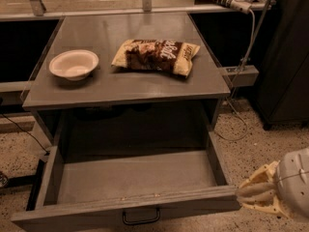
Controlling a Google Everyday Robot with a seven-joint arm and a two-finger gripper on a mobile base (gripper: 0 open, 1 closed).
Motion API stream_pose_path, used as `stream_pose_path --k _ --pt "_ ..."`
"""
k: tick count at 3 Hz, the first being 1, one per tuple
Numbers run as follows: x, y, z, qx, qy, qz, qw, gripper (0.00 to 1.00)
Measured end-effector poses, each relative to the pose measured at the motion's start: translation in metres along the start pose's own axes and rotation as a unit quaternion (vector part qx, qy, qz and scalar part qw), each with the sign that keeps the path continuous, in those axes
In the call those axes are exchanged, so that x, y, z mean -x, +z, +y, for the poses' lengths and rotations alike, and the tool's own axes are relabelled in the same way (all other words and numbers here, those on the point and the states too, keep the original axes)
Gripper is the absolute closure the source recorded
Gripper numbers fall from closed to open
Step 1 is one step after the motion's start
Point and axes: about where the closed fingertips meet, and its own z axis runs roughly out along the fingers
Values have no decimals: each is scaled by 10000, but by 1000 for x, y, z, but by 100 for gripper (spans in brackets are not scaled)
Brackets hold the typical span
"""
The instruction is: Close top drawer
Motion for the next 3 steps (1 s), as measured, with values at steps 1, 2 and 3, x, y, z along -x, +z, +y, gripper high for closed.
stream_pose_path --k 1,2,3 --pt "-7 32 9 147 111 -20 9998 100" --pt "-18 93 16 362 261 -68 9990 100" --pt "-29 149 25 354 444 -195 9982 100"
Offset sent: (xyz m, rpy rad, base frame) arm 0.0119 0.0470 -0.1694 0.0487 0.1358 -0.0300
